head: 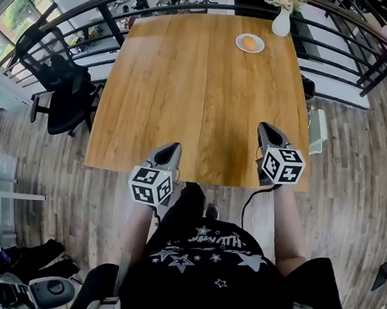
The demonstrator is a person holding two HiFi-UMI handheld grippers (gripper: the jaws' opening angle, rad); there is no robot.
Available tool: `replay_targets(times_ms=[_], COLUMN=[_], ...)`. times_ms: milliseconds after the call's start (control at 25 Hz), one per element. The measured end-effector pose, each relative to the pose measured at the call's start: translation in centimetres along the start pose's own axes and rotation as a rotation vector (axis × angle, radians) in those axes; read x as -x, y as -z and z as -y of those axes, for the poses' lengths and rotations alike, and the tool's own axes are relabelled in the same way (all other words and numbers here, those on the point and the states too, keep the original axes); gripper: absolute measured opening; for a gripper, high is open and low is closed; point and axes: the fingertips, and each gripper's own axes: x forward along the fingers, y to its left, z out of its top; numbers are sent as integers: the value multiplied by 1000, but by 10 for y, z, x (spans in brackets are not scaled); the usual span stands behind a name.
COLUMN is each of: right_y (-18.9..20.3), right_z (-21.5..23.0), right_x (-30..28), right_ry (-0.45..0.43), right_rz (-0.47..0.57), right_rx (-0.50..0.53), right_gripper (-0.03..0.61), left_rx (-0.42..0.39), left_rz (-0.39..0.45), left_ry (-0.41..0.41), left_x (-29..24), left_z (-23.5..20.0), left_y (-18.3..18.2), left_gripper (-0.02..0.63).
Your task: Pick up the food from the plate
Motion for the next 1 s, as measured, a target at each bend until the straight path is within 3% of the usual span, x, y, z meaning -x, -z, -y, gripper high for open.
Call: replay_targets(times_ms=[240,560,1000], right_y=[-2,-36,-90], right_z=[21,56,92], right_x=[-3,-30,-102], right_ry=[47,120,157], right_rz=[13,34,47], right_rx=[3,18,58], right_gripper=[0,1,0], left_rx=[-14,-33,-80], left_rz=[17,38,60], left_ry=[33,76,101], left_x=[-30,-79,-142], left_z=[-6,-33,-79], left_y=[-12,-49,-107], left_gripper=[-2,-2,-2])
